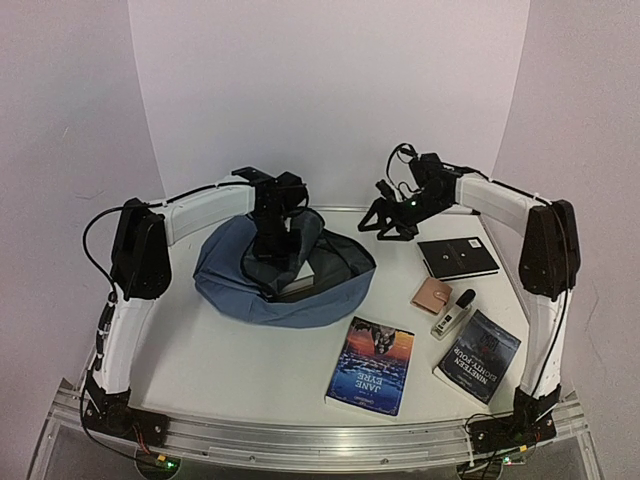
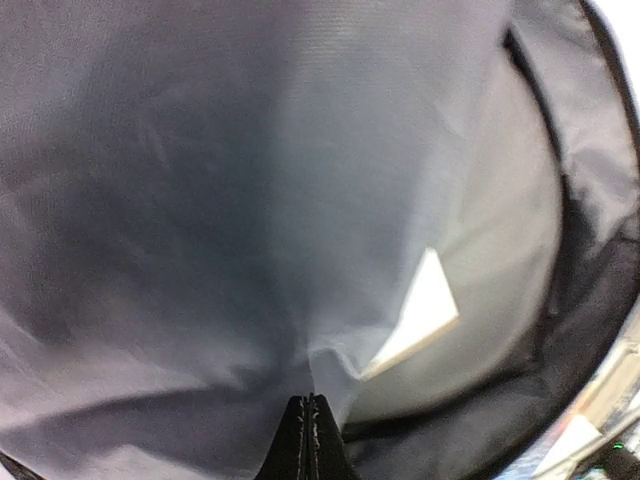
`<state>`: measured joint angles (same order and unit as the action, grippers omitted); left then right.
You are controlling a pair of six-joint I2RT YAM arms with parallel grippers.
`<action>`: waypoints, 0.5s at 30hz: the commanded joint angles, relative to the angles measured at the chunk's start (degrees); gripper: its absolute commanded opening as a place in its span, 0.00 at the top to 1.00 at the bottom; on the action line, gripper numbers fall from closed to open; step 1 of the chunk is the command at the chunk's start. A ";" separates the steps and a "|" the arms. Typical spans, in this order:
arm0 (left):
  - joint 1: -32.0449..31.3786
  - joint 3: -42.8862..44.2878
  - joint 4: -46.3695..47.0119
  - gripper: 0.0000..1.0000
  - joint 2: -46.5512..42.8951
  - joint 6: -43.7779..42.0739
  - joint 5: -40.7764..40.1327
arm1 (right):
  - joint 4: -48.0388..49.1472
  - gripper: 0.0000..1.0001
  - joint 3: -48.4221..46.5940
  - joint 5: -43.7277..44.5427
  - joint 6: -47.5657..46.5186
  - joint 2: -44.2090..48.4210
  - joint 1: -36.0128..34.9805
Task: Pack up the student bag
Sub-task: Adjust the student bag at the center of the board, then adjust the book in the student bag.
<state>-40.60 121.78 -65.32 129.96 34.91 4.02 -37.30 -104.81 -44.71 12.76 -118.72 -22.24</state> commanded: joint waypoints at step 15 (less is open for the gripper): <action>-0.88 12.06 -4.43 0.36 3.44 2.58 -3.40 | 18.13 0.30 3.34 2.07 15.47 -7.87 -9.53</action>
<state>-40.96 128.06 -65.57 129.72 39.24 4.19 -23.71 -102.43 -44.74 26.63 -127.56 -31.57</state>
